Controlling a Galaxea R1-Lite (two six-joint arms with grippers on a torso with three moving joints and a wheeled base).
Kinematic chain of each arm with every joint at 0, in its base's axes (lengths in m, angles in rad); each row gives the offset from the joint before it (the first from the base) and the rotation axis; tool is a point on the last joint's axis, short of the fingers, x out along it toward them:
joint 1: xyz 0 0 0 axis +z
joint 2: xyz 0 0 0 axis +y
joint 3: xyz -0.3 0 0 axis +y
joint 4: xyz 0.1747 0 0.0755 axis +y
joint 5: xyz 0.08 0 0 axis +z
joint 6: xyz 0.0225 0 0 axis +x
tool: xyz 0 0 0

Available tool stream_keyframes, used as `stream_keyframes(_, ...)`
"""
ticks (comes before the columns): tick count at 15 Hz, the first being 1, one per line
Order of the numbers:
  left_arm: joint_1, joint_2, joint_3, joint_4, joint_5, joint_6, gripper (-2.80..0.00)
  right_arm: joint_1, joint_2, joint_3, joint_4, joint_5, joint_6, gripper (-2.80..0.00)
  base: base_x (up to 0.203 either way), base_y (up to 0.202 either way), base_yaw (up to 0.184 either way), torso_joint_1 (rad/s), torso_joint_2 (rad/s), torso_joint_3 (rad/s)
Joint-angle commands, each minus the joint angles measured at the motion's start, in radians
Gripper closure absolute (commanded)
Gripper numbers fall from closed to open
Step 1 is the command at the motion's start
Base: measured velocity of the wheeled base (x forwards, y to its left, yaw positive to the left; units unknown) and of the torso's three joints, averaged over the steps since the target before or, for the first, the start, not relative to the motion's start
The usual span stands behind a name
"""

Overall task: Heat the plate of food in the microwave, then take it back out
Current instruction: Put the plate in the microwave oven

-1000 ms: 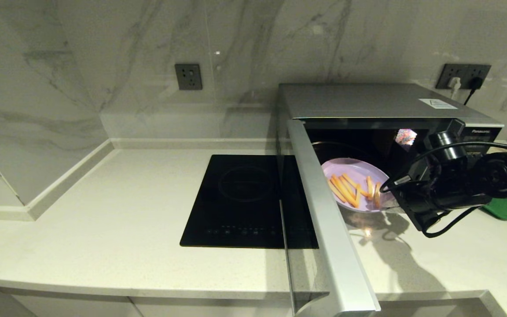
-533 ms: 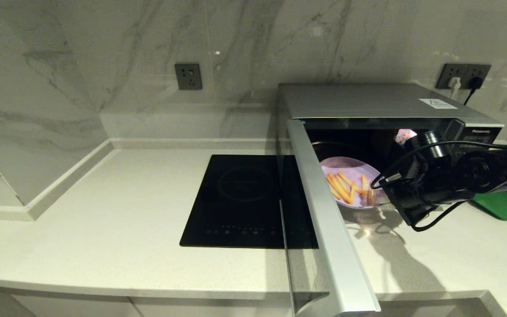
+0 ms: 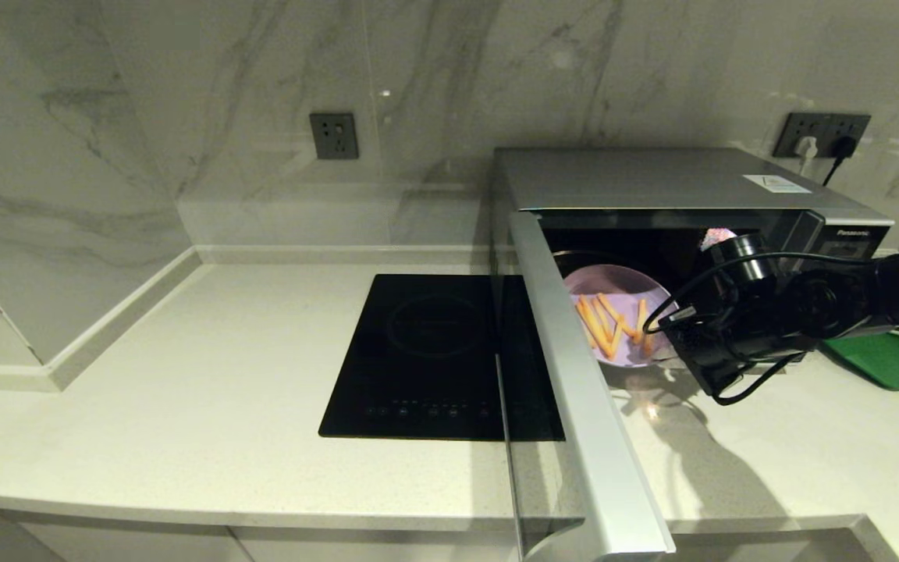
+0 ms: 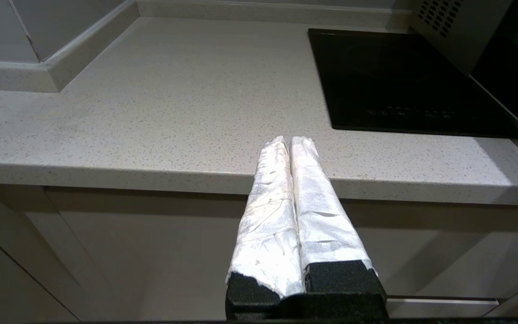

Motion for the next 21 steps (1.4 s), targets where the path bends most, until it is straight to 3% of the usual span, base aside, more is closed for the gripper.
stream_keyframes(1, 0.000, 0.000, 0.000, 0.001, 0.000, 0.000, 0.00, 0.000, 0.007, -0.006, 0.002, 0.000, 0.008, 0.00, 0.000, 0.000, 0.000, 0.000, 0.00, 0.000)
stream_keyframes(9, 0.000, 0.000, 0.000, -0.001, 0.000, -0.002, 0.00, 0.000, -0.040, -0.038, -0.003, -0.003, 0.005, 0.00, 0.000, 0.000, 0.000, 0.000, 0.00, 0.000)
stream_keyframes(21, 0.000, 0.000, 0.000, -0.001, 0.000, 0.000, 0.00, -0.002, 0.041, -0.116, -0.005, -0.009, 0.008, 0.00, 0.000, 0.000, 0.000, 0.000, 0.00, 0.000)
